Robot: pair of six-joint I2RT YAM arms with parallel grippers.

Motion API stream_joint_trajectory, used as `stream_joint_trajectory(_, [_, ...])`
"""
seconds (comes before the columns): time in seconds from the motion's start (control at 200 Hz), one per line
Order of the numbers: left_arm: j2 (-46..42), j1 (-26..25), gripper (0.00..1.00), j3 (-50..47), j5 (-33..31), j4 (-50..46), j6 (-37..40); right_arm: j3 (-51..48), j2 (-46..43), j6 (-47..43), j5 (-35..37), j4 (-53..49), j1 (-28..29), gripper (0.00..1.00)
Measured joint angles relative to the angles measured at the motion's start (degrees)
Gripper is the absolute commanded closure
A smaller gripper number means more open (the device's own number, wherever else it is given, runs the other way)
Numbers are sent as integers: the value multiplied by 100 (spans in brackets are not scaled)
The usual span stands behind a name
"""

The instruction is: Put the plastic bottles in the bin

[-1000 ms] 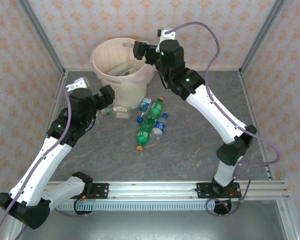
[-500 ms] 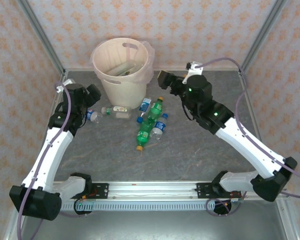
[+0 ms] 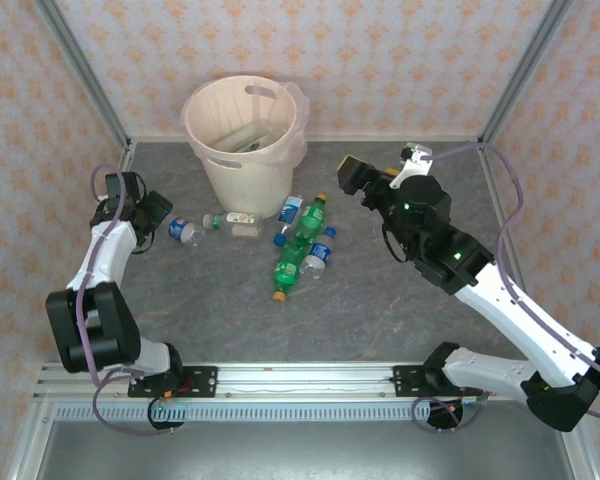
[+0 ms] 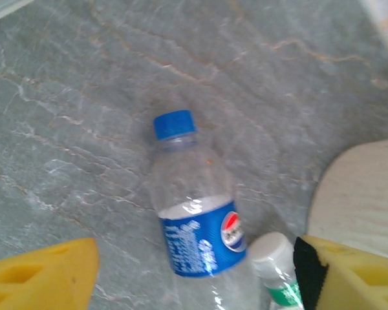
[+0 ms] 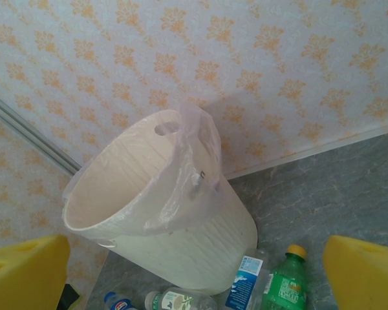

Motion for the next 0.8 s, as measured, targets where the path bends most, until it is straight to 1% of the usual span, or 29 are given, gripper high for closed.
stream_joint_trajectory(0.095, [481, 254, 29, 205, 146, 4, 31, -28, -105, 46, -11, -94, 0, 0])
stream_joint_trajectory(0.135, [688, 348, 33, 289, 210, 46, 26, -28, -146, 59, -11, -120, 0, 0])
stream_joint_trajectory(0.215, [1021, 474, 33, 413, 310, 114, 50, -28, -216, 61, -9, -170, 0, 0])
stream_joint_trajectory(0.44, [1875, 568, 35, 892, 579, 289, 142, -28, -238, 127, -17, -323, 0, 0])
stream_joint_trajectory(0.541, [2194, 636, 40, 1147, 726, 348, 177, -28, -234, 170, -31, -382, 0, 0])
stream_joint_trajectory(0.671, [2660, 699, 39, 1467, 844, 444, 203, -24, -205, 210, -42, -431, 0, 0])
stream_joint_trajectory(0.801, [2992, 699, 40, 1506, 973, 579, 199, 9, -101, 210, -63, -551, 0, 0])
